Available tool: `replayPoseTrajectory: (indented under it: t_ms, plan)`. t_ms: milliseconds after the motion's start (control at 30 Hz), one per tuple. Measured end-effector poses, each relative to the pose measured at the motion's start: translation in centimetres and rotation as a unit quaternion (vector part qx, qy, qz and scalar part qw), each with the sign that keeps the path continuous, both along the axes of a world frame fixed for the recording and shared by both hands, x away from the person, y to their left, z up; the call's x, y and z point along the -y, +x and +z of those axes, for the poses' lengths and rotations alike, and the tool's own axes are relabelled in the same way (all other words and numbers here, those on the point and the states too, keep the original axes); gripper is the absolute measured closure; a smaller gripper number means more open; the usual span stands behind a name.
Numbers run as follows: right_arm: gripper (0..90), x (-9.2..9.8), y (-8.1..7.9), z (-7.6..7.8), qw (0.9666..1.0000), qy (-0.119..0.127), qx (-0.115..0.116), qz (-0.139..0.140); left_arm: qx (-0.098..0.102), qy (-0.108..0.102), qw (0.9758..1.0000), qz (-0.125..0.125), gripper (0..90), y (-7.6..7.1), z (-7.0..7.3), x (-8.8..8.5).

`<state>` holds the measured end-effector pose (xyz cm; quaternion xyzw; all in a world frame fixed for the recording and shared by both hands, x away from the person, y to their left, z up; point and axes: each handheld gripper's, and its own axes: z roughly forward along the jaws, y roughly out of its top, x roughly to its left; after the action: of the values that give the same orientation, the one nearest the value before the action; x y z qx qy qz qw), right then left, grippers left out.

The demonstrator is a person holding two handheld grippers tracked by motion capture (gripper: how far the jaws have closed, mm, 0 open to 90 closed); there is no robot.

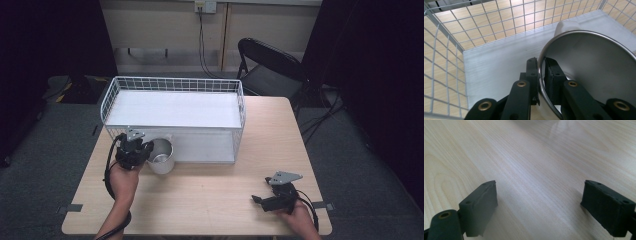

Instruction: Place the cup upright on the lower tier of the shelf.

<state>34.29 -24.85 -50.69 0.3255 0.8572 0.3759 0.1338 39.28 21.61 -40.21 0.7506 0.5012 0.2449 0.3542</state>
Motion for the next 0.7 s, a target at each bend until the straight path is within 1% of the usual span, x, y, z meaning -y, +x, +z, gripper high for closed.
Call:
replayPoseTrajectory:
  t_ms: [200, 267, 367, 400, 533, 600, 700]
  plan:
    - [12.1, 0.0, 0.0, 0.0, 1.0, 0.0, 0.0, 0.0, 0.001, -0.001, 1.0, -0.001, 82.3, 0.5, -0.1, 0.5]
    - [12.2, 0.0, 0.0, 0.0, 1.0, 0.0, 0.0, 0.0, 0.0, -0.006, 1.0, 0.001, 82.4, 0.7, -0.2, 0.6]
    - [12.1, 0.0, 0.0, 0.0, 1.0, 0.0, 0.0, 0.0, 0.001, -0.002, 1.0, 0.002, 82.3, 0.9, -0.3, 0.8]
    - [12.1, 0.0, 0.0, 0.0, 1.0, 0.0, 0.0, 0.0, 0.001, -0.006, 1.0, 0.002, 82.3, 1.0, -0.3, 0.8]
    - [12.1, 0.0, 0.0, 0.0, 1.0, 0.0, 0.0, 0.0, 0.005, -0.002, 1.0, 0.005, 82.3, 1.3, -0.2, 1.0]
    - [12.2, 0.0, 0.0, 0.0, 1.0, 0.0, 0.0, 0.0, 0.008, -0.007, 0.9999, 0.008, 82.3, 1.4, -0.1, 1.1]
    - [12.1, 0.0, 0.0, 0.0, 1.0, 0.0, 0.0, 0.0, 0.01, -0.003, 0.9999, 0.008, 82.3, 1.5, 0.0, 1.2]
